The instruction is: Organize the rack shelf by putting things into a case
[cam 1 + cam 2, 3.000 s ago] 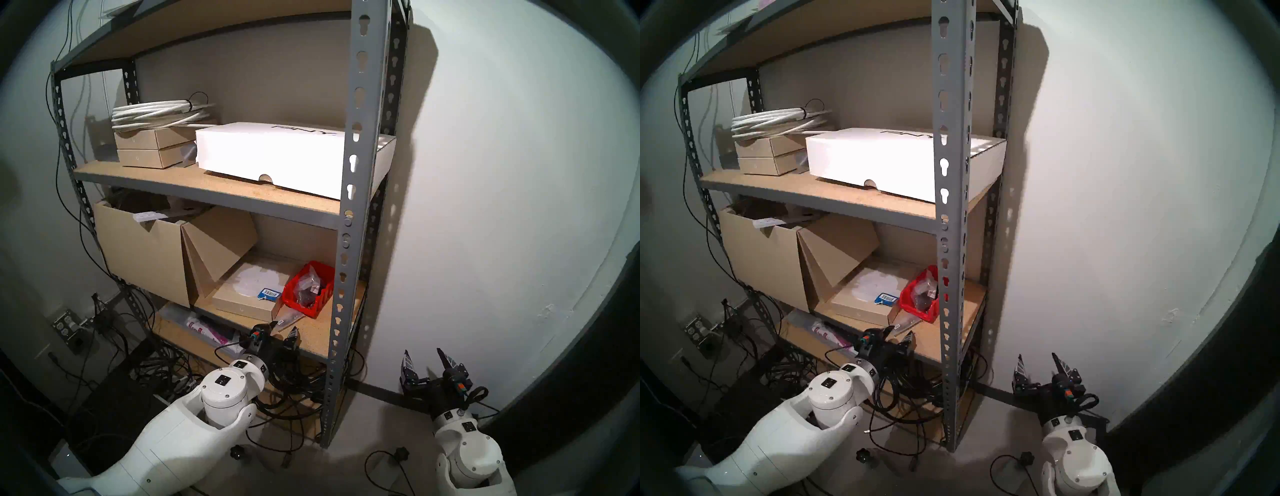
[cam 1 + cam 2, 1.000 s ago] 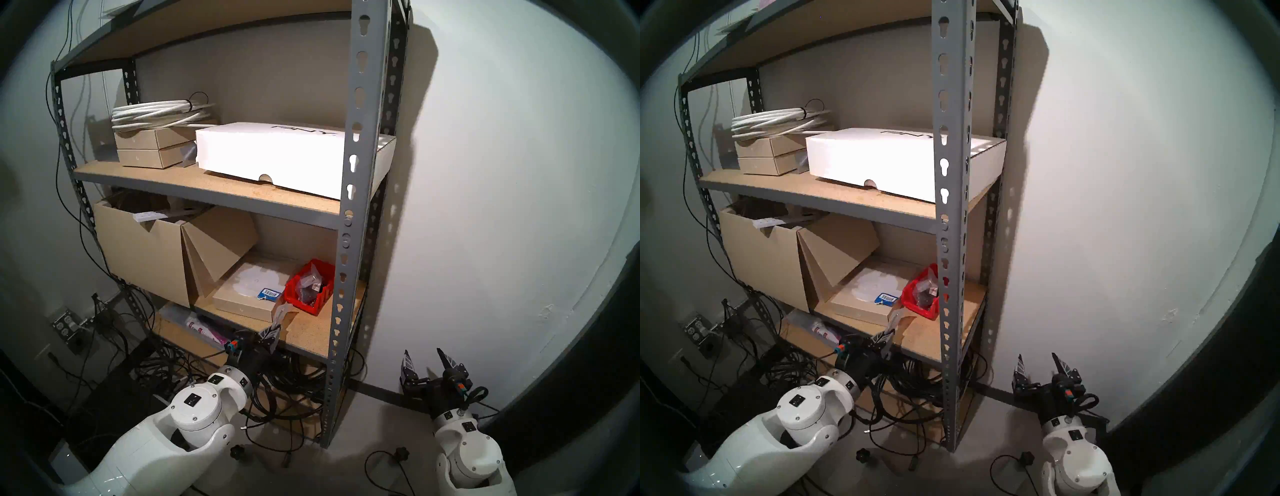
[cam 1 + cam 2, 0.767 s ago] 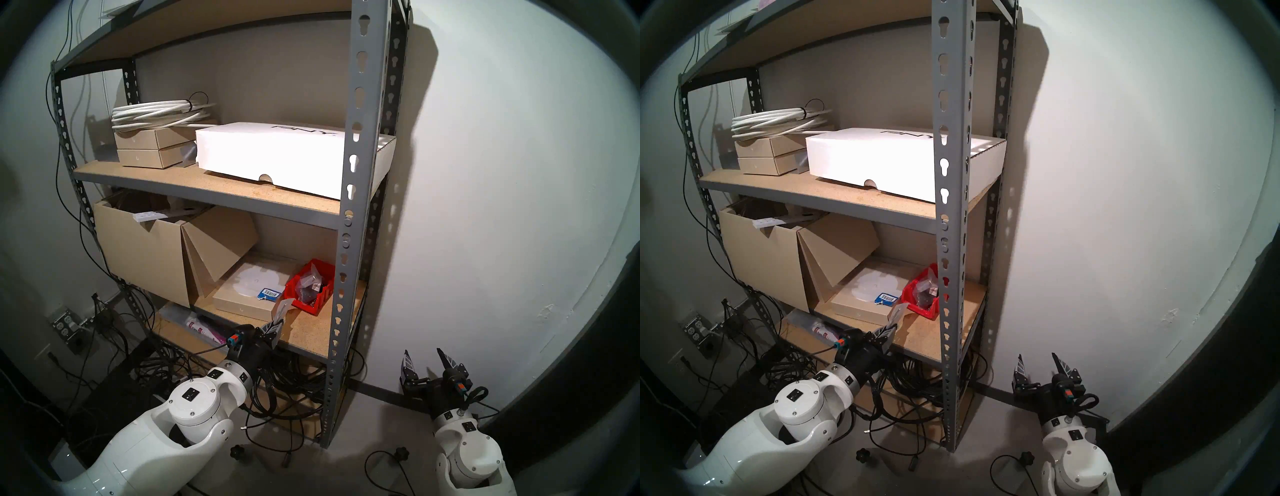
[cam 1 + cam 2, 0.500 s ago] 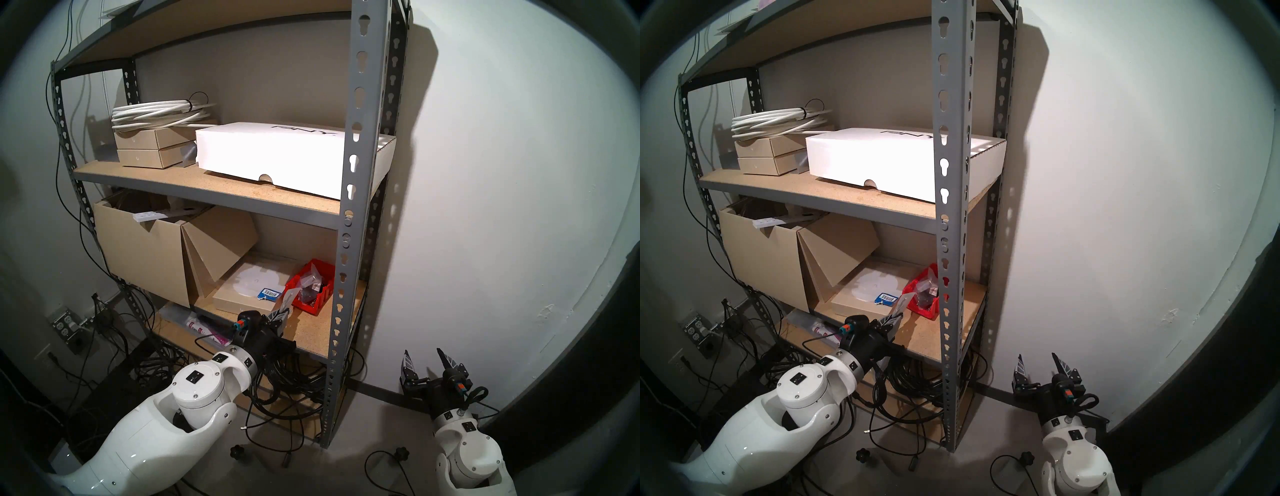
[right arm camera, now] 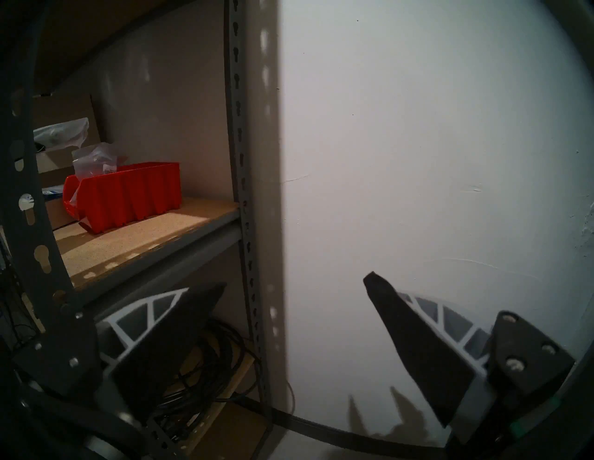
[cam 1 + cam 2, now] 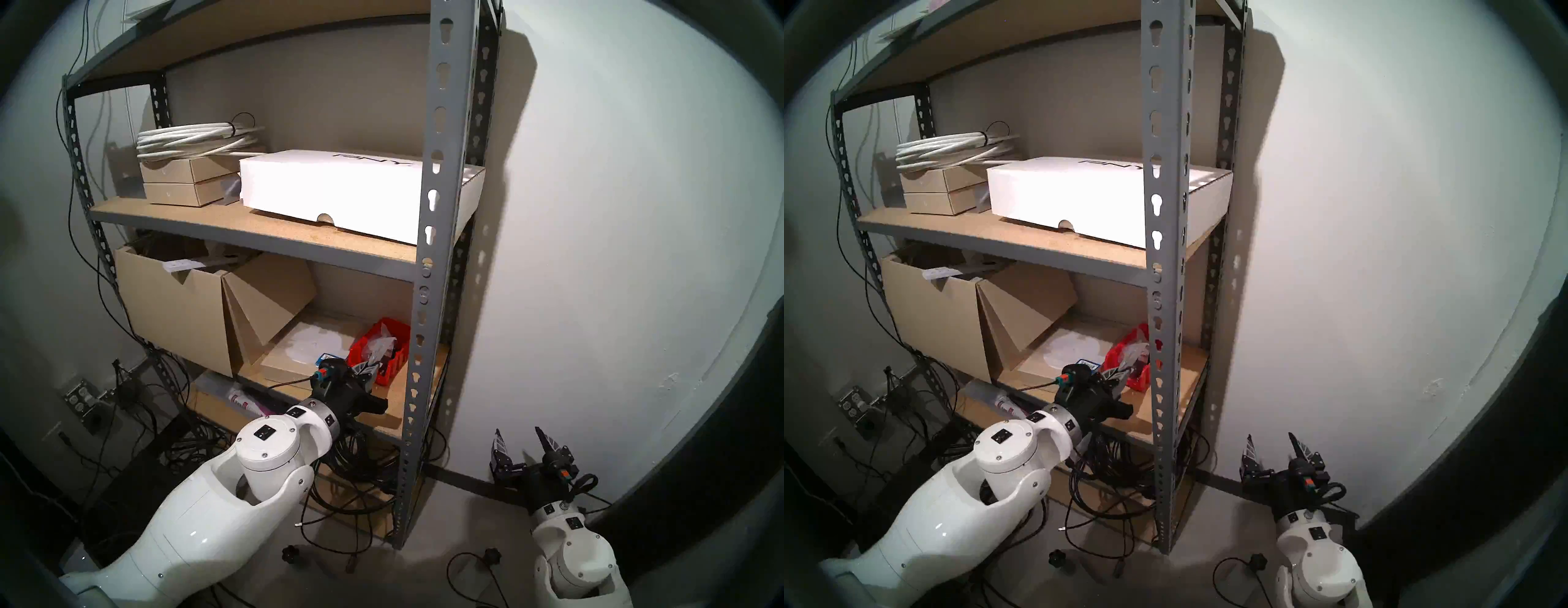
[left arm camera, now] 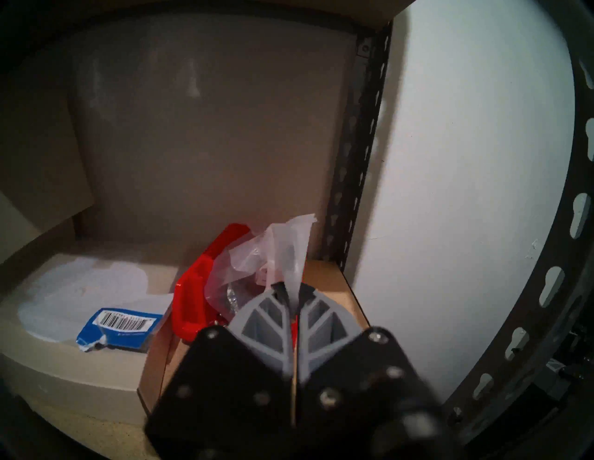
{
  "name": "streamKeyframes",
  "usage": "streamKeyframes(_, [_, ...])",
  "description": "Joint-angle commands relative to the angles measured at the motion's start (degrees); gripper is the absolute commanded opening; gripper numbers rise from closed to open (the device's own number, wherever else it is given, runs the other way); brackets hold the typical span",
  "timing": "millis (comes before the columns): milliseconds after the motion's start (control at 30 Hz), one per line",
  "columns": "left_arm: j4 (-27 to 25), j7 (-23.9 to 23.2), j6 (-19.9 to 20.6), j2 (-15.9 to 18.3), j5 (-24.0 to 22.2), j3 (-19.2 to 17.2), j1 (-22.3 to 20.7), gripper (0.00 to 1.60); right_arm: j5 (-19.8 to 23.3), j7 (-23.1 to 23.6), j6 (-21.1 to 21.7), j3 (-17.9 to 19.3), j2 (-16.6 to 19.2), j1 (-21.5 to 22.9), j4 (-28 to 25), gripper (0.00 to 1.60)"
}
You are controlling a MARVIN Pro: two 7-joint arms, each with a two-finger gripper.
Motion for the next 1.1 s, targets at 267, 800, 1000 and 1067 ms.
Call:
streamKeyframes(267, [6.55, -2.36, 3.44, -3.68, -1.36, -0.45, -9.53, 0.00, 0.01, 0.01, -0.19, 0.00, 0.01, 0.10, -1.12, 1.60])
streamKeyframes(800, [10.90, -7.14, 7.87, -3.71, -4.38, -0.62, -13.95, 0.00, 0.01, 0.00, -0.15, 0.00, 0.01, 0.06, -1.19, 1.60])
streamKeyframes(1000, [11.47, -7.97, 9.77, -3.73, -4.28, -0.05, -15.15, 0.00, 0.01, 0.00, -0.14, 0.00, 0.01, 0.05, -1.20, 1.60])
streamKeyframes(1067, [11.83, -7.62, 10.21, -4.12, -3.99, 0.18, -15.50, 0.00, 0.01, 0.00, -0.14, 0.00, 0.01, 0.05, -1.20, 1.60])
